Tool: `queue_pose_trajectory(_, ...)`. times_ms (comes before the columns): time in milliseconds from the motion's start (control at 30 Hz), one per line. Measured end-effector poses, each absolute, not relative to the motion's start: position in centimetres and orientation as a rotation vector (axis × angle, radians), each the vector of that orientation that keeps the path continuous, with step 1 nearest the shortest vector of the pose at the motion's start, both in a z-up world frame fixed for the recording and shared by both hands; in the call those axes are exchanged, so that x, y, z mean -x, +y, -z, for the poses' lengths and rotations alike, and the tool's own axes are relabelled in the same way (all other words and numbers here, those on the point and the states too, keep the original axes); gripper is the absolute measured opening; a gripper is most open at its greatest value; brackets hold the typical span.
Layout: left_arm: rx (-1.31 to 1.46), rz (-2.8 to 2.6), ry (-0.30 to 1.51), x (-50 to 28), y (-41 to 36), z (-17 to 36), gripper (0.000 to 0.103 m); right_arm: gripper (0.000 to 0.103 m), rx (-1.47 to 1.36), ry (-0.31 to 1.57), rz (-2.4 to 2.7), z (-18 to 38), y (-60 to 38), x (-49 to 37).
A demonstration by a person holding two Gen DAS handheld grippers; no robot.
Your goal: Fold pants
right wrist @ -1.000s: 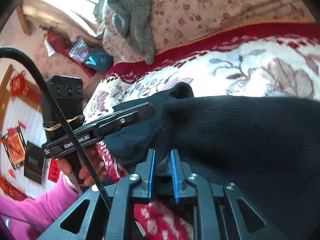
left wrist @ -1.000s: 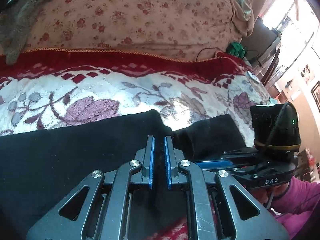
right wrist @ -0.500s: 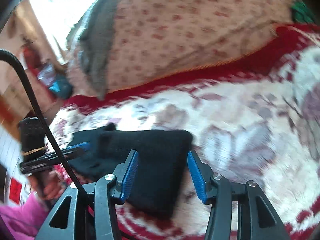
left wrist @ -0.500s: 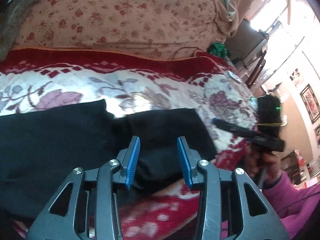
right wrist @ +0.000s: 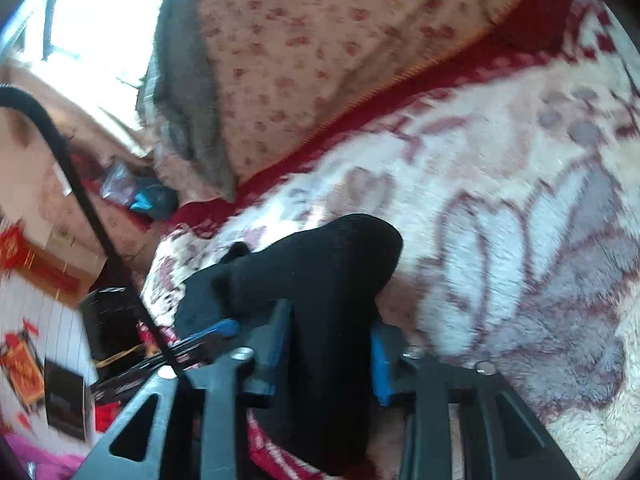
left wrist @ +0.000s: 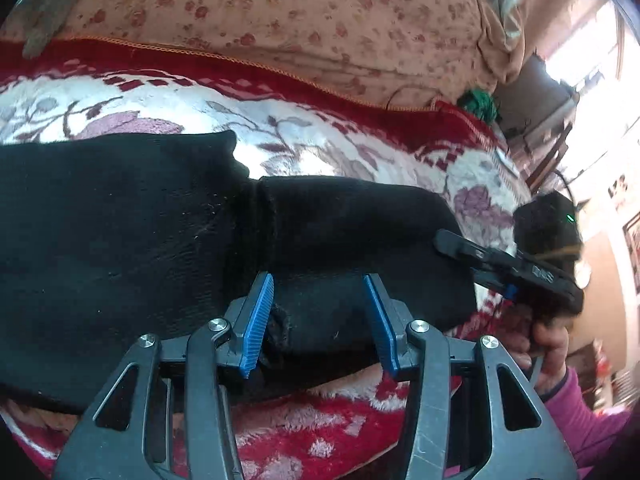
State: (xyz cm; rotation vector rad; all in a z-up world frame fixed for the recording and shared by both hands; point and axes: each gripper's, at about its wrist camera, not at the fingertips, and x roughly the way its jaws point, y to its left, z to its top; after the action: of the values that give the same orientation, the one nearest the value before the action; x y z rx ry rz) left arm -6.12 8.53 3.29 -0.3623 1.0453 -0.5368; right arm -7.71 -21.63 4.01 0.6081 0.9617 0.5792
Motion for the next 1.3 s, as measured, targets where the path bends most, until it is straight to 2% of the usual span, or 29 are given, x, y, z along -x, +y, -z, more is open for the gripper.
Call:
queue_pose_trajectory(67,0.375,0.533,1.069,6.0,8.4,-3.6,0.046,0.022,-0.530,0.914,-0.582,-6.0,-21.1,8.5)
queue_pose_trajectory(167,0.370,0.548,1.081,6.1,7.6,-3.9,0.046,0.020,-0.481,0.886,-0.577,-7.5,-20.9,9.2)
queue_pose_trajectory(333,0.383,0.538,1.051,5.9,6.8,-3.2,0.046,0.020,-0.413,0.978,-0.455,-4.5,-21.0,8.2)
queue_pose_trajectory(433,0.374,0.543,1.041,6.0,6.8,-3.2,0.046,0.023,-0.514,0.994,-0.438,-2.8,-22.2,8.2)
queue_pose_trajectory(500,0.373,0.550,1.046,6.1,6.9,-3.5,0.046,0.035,-0.543,0.996,-0.403,-3.0,-23.0,8.3)
queue_pose_trajectory(733,0.450,0.451,0.989,8.2,11.8,-5.6,0.046,0.036,-0.441,0.884,-0.380,-8.1,-22.3,9.5)
queue_pose_trajectory(867,0.472,0.271,0.939,10.0,16.6,-6.5,0.050,0.050,-0.377,0.815,-0.562,-10.8,-18.0,8.8)
queue_pose_trajectory(933,0.518,0.175,0.903,11.2,19.7,-6.7,0.061,0.050,-0.329,0.800,-0.625,-11.2,-15.3,8.1)
queue_pose_trajectory(967,0.544,0.147,0.887,11.6,20.9,-6.7,0.062,0.050,-0.297,0.795,-0.674,-11.4,-13.3,7.6)
queue_pose_trajectory(1300,0.661,-0.112,0.812,14.6,29.7,-5.7,0.062,0.050,-0.016,0.861,-0.966,-9.9,3.4,3.0)
